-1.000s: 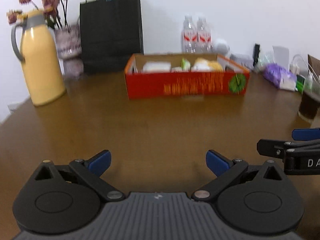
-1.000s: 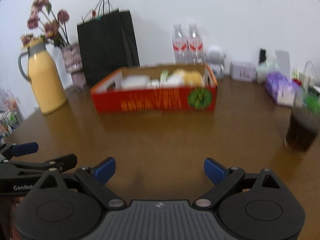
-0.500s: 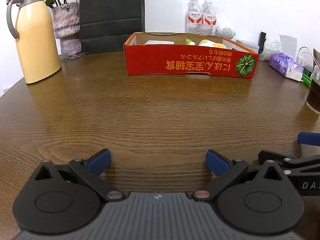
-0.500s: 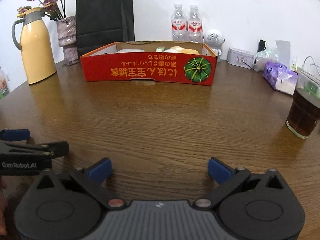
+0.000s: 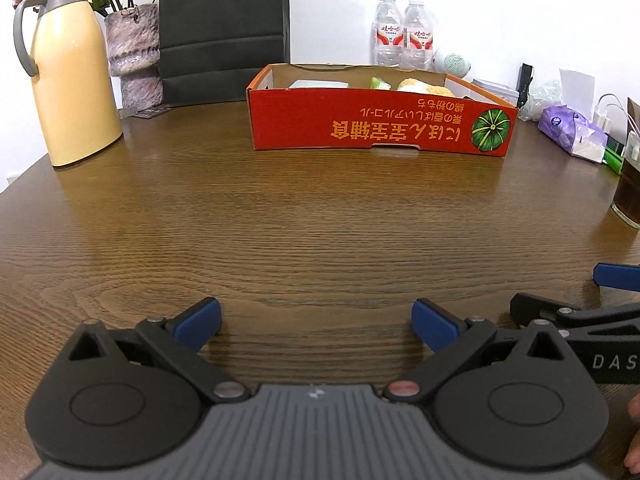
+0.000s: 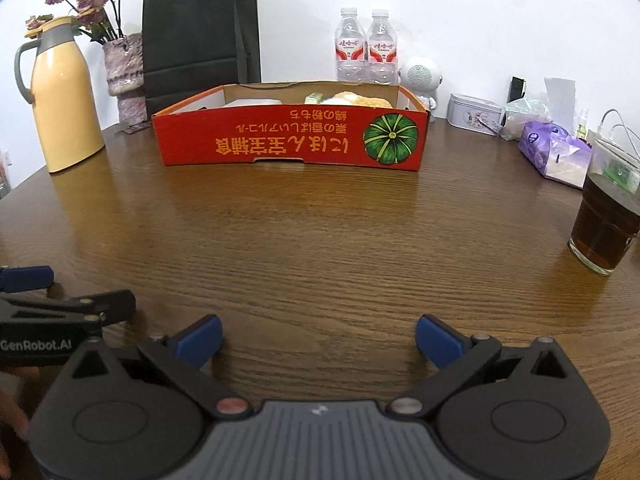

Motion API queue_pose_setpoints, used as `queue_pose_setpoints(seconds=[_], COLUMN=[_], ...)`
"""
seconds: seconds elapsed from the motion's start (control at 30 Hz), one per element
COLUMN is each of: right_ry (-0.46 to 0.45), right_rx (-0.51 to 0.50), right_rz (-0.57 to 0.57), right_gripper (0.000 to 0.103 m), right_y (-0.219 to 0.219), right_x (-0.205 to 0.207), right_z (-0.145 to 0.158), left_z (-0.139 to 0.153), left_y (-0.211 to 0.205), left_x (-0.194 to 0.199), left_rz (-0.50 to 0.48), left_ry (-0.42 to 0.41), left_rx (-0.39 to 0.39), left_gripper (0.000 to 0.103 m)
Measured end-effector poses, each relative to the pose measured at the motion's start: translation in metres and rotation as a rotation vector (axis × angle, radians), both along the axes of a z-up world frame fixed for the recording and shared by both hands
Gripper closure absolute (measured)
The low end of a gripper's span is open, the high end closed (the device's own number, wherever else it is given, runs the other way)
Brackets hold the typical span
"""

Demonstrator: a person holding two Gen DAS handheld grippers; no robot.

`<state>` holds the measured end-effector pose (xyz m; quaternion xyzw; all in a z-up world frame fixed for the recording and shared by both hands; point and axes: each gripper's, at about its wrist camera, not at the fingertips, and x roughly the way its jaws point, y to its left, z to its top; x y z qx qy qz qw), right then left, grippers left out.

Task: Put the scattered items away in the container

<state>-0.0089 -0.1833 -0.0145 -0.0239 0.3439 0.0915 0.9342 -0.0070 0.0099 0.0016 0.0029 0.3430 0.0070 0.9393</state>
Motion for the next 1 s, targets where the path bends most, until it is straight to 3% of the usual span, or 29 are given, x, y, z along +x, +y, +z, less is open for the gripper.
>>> queue_pose_setpoints(seconds=[1.0], right_ry=[0.0], right_rx=[0.003], right_rz=[-0.003], right_gripper=[0.0], right_y=[-0.0009], right_x=[0.0024], right_z=[0.0], left_z=[0.0006], left_y=[-0.0007], left_x=[-0.0004], left_rz=[0.002], left_ry=[0.001], left_rx=[-0.001], left_gripper=[0.0])
